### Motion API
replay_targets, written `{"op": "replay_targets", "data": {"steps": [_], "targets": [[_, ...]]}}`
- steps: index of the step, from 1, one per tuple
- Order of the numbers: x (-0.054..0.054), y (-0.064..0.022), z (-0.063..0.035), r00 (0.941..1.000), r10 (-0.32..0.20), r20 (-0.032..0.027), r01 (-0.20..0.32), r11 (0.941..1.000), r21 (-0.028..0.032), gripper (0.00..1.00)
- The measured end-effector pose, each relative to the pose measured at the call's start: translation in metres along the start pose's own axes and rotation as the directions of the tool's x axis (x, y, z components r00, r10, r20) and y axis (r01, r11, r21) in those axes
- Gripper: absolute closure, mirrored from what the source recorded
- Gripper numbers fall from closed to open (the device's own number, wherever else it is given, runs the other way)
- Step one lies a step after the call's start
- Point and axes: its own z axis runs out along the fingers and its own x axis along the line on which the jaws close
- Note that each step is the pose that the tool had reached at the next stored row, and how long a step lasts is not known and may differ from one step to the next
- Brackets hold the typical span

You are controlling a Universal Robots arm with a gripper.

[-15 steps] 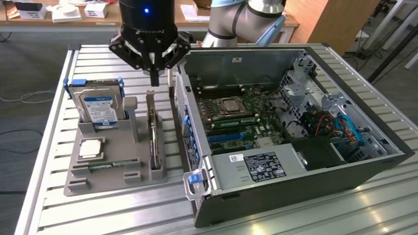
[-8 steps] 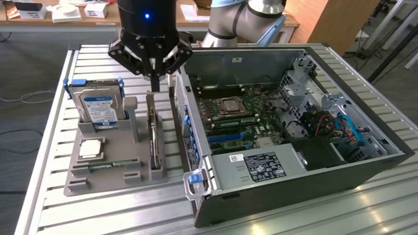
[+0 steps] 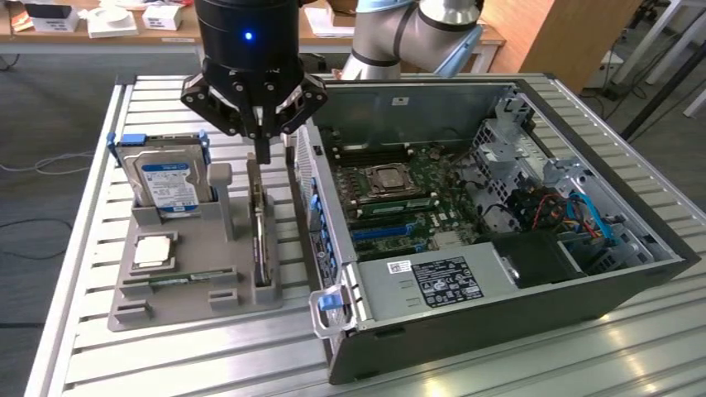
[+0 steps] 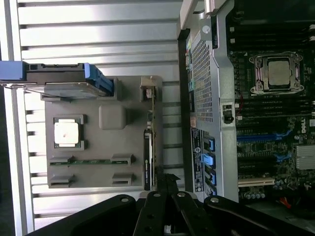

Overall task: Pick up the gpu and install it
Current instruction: 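Reach for the gpu, then pick up the gpu and move the gpu toward the slot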

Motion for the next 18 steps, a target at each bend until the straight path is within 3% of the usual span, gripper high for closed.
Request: {"op": "replay_targets", "data": {"steps": [14, 15, 17, 18], "targets": [[0.0000, 0.0000, 0.0000, 1.0000, 0.000, 0.0000, 0.000, 1.0000, 0.0000, 0.89], [0.0000, 0.0000, -0.0001, 1.0000, 0.000, 0.0000, 0.000, 1.0000, 0.0000, 0.89], [0.0000, 0.0000, 0.0000, 1.0000, 0.000, -0.0001, 0.000, 1.0000, 0.0000, 0.77], [0.0000, -0.0001, -0.0001, 1.0000, 0.000, 0.0000, 0.000, 1.0000, 0.0000, 0.77]]}}
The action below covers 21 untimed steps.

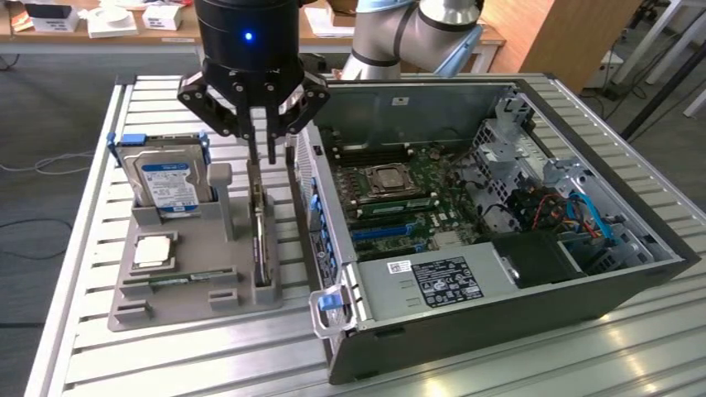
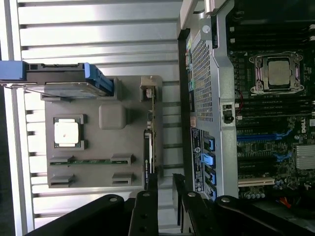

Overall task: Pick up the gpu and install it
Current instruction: 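Pick up the gpu and move the gpu toward the slot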

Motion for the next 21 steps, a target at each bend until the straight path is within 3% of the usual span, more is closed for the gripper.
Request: {"op": "replay_targets", "data": {"steps": [3, 21], "targets": [[0.0000, 0.0000, 0.0000, 1.0000, 0.000, 0.0000, 0.000, 1.0000, 0.0000, 0.64], [0.0001, -0.0001, 0.0011, 1.0000, 0.000, 0.0000, 0.000, 1.0000, -0.0001, 0.64]]}}
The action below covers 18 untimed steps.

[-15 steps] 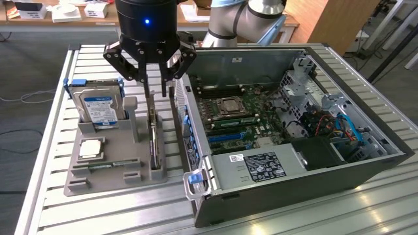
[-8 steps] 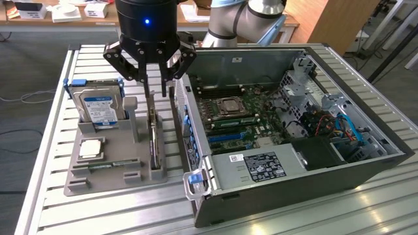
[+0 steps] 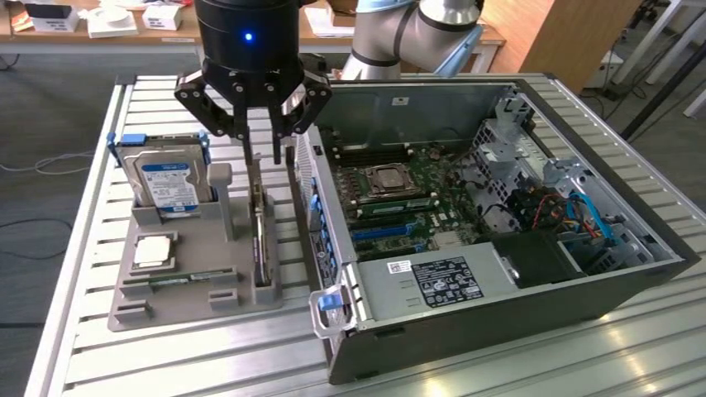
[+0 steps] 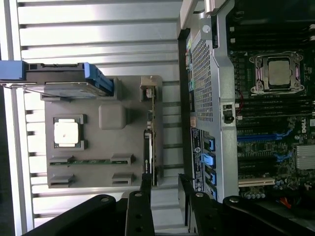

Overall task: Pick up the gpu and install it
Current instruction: 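Pick up the gpu and move the gpu toward the slot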

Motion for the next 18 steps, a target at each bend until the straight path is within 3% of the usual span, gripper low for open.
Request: {"op": "replay_targets", "data": {"steps": [18], "targets": [[0.001, -0.0015, 0.0322, 1.0000, 0.000, -0.0001, 0.000, 1.0000, 0.0000, 0.64]]}}
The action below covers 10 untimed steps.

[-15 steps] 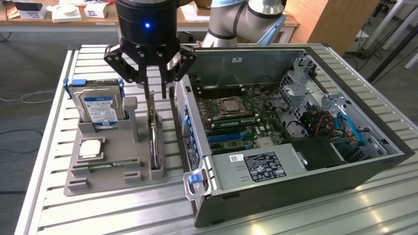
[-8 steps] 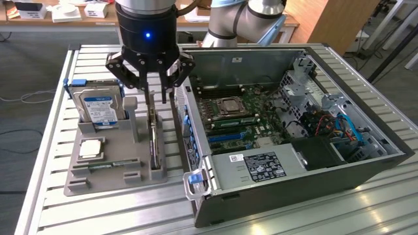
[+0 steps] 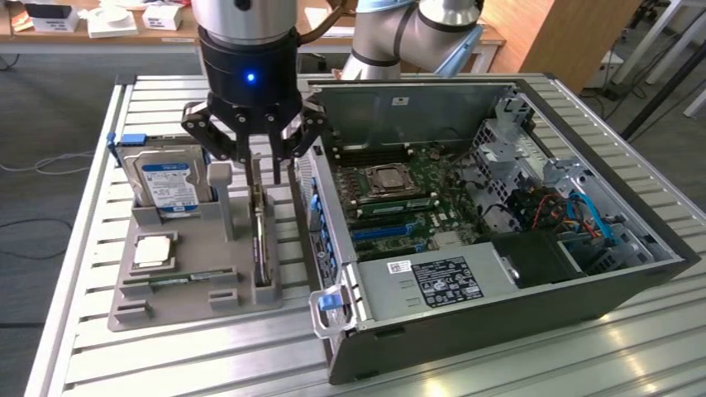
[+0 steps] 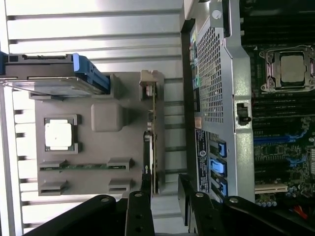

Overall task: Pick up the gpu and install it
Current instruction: 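Pick up the gpu and move the gpu toward the slot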

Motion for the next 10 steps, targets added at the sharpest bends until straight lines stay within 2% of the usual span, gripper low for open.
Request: {"op": "replay_targets", "data": {"steps": [10], "targets": [[0.001, -0.0008, 0.0182, 1.0000, 0.000, 0.0000, 0.000, 1.0000, 0.0000, 0.64]]}}
